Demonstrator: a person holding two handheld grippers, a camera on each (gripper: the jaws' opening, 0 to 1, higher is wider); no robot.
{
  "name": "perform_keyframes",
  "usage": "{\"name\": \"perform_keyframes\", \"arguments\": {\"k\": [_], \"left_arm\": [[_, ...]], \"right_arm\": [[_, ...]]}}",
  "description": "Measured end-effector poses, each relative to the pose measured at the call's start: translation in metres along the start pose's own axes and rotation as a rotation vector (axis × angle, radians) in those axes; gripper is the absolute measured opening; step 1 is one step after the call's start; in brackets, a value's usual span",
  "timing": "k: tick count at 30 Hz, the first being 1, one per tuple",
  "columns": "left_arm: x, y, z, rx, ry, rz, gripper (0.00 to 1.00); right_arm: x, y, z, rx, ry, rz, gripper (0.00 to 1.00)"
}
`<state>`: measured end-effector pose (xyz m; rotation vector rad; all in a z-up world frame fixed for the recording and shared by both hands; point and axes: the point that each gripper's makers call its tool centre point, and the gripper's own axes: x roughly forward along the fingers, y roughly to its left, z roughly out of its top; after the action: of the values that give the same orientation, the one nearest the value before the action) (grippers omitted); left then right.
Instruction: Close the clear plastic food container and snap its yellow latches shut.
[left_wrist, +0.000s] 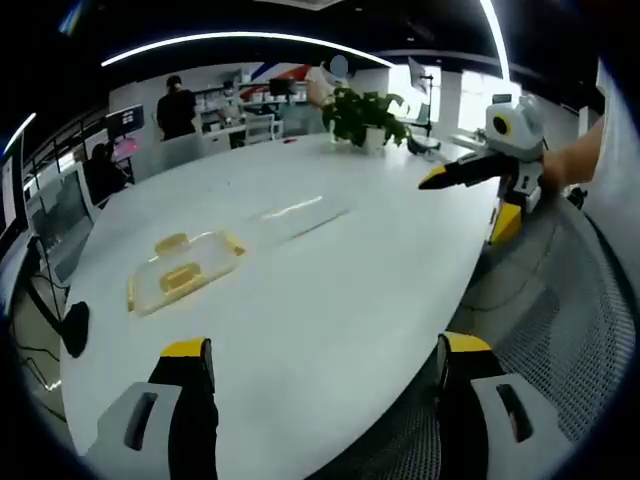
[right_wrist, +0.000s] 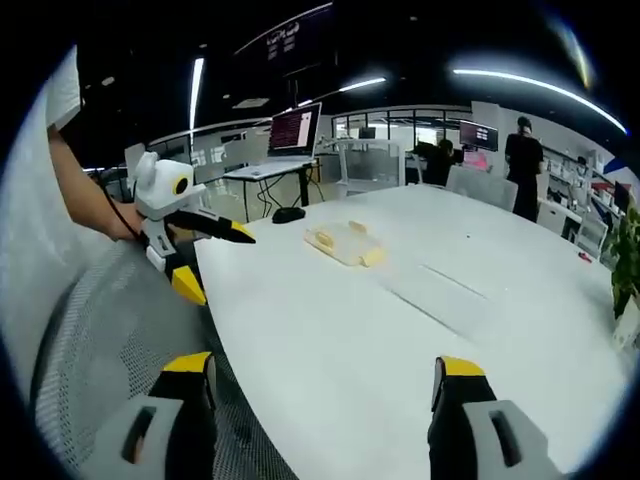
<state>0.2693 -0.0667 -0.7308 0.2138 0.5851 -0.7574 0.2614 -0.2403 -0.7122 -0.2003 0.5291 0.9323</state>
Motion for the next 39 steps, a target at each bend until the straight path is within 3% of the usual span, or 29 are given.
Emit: {"name": "perform_keyframes", "arguments": {"k": [18,39], "left_arm": [[0.0004,-0.0042,-0.001,0.014,0.006,-0.016,0.9],[0.0005,-0.0041,-0.0034,0.016,0.015,-0.018,0.9]], "right_arm": [[-0.0034,-0.0062,0.0046,0.013,-0.028,-0.029,0.88],[-0.0026,-0.0087,0.0027,0.021,-0.012,-0.04,0.86]]}}
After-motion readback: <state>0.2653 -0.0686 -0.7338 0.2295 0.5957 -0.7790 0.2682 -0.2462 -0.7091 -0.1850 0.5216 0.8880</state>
